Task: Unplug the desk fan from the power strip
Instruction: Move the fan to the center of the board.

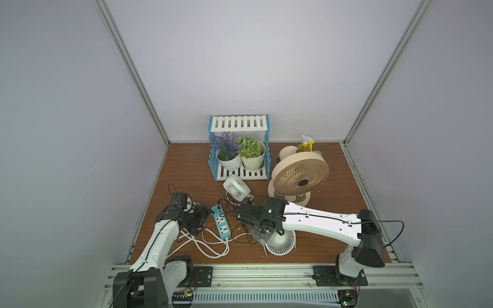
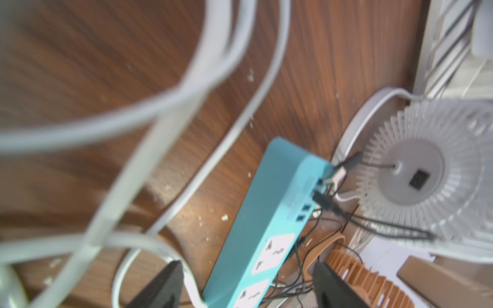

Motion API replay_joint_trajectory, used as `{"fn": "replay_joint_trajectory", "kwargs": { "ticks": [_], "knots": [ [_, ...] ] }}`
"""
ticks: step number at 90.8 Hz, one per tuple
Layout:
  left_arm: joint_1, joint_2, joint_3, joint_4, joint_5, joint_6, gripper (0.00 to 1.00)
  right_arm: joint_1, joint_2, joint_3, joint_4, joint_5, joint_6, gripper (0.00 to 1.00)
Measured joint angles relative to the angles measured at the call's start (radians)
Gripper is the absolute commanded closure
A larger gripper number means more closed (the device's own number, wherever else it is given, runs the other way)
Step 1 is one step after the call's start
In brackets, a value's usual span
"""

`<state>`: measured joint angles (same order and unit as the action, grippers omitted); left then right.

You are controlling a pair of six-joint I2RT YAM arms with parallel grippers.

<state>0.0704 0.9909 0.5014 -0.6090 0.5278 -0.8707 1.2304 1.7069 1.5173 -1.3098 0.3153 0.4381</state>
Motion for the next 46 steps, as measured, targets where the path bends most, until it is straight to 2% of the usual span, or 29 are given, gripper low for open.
{"fn": "replay_joint_trajectory", "kwargs": {
  "ticks": [12,25,33,46],
  "knots": [
    [-0.096,-0.060,-0.019,-0.029,-0.032,-0.048,0.09,0.000,0.000,-0.041,0.027,0.000,0.018,0.01],
    [-0.240,-0.048,-0.020,-0.040,-0.088,-0.090,0.08,0.000,0.000,-0.075,0.050,0.000,0.031,0.01],
    [-0.301,-0.004,-0.011,-0.045,-0.122,-0.097,0.10,0.000,-0.006,-0.090,0.068,-0.001,0.038,0.01],
    [-0.363,0.095,0.052,-0.049,-0.175,-0.088,0.20,0.000,-0.033,-0.121,0.097,-0.006,0.048,0.01]
  ]
}}
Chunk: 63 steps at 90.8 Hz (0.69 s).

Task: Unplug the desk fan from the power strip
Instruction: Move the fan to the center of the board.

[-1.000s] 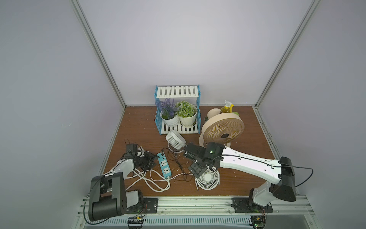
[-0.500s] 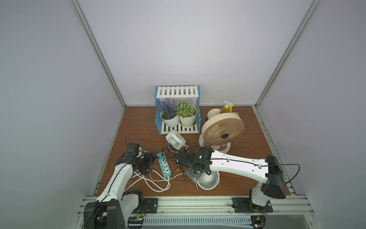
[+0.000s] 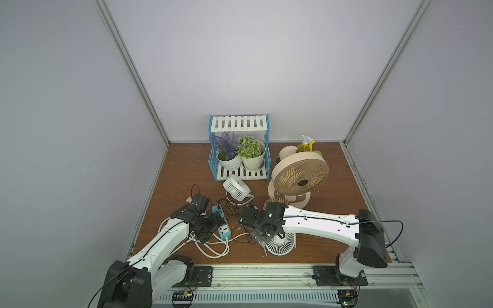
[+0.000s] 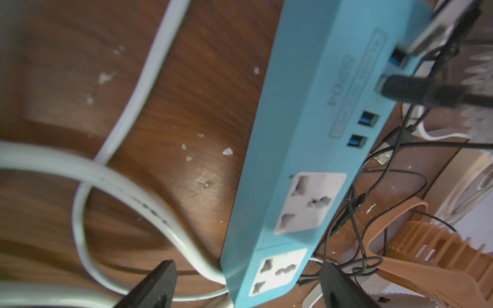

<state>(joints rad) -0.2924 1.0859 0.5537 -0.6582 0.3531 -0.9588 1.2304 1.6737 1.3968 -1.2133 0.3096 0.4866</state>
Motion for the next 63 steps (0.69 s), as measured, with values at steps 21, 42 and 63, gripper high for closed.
{"fn": "replay_joint_trajectory", "kwargs": {
  "ticks": [21,42,63],
  "knots": [
    [-0.024,0.132,0.071,0.043,-0.037,0.028,0.31,0.000,-0.001,-0.008,0.035,-0.003,0.016,0.01],
    [-0.025,0.189,0.078,0.085,-0.038,0.057,0.41,0.000,0.002,-0.044,0.041,0.007,0.043,0.01],
    [-0.025,0.201,0.088,0.091,-0.040,0.086,0.48,0.000,-0.088,-0.173,-0.006,0.041,0.108,0.01]
  ]
}}
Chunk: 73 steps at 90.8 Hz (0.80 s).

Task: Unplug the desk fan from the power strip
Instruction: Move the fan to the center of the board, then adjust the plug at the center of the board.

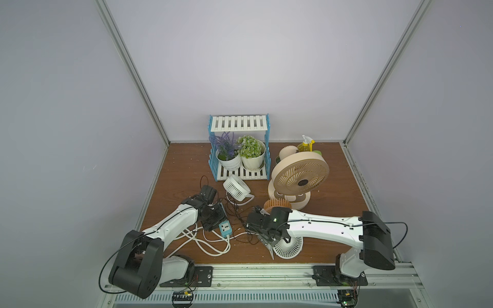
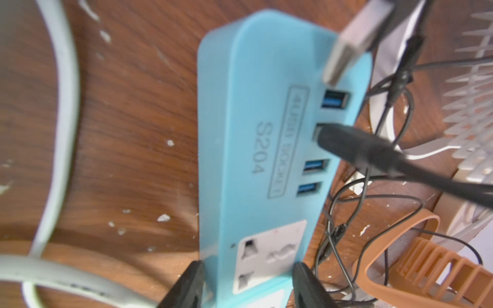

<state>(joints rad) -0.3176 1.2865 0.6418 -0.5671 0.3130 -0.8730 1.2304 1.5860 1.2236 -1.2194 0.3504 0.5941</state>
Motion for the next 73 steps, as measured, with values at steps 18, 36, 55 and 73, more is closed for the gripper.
{"fn": "replay_joint_trajectory", "kwargs": {
  "ticks": [18,36,55,73],
  "knots": [
    [0.043,0.014,0.004,0.009,0.020,0.034,0.49,-0.052,-0.154,-0.129,-0.055,0.009,0.071,0.01],
    [0.068,0.027,0.005,0.018,0.045,0.056,0.50,-0.078,-0.218,-0.053,-0.088,0.000,0.096,0.02],
    [0.073,0.031,0.005,0.018,0.053,0.064,0.50,-0.005,-0.200,0.000,0.081,-0.149,0.034,0.12],
    [0.074,0.031,0.005,0.019,0.055,0.066,0.50,-0.009,0.032,0.087,0.221,-0.250,-0.128,0.30]
  ]
}}
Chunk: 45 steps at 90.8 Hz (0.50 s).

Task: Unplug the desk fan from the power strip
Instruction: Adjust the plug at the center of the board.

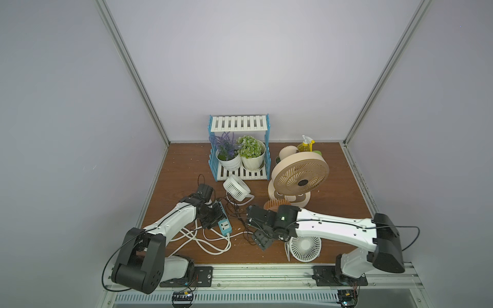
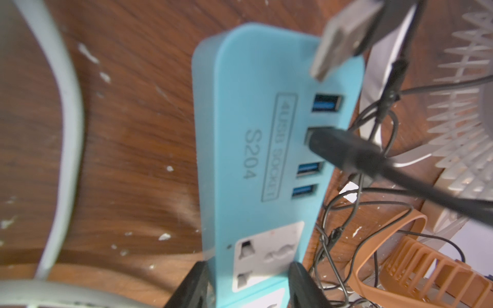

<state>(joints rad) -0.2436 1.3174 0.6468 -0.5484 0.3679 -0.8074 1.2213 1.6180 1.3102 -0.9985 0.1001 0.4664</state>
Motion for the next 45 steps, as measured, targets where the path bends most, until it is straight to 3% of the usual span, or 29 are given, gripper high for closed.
{"fn": "replay_joint_trajectory", "kwargs": {
  "ticks": [8,24,45],
  "knots": [
    [0.000,-0.003,-0.002,0.002,-0.001,0.000,0.50,-0.014,0.086,0.044,0.051,-0.042,-0.072,0.39],
    [0.000,-0.013,-0.009,0.007,-0.002,-0.001,0.50,-0.072,0.189,0.076,0.082,-0.089,-0.185,0.43],
    [0.000,-0.023,-0.021,0.020,-0.003,-0.003,0.50,-0.103,0.241,0.093,0.082,-0.061,-0.301,0.50]
  ]
}}
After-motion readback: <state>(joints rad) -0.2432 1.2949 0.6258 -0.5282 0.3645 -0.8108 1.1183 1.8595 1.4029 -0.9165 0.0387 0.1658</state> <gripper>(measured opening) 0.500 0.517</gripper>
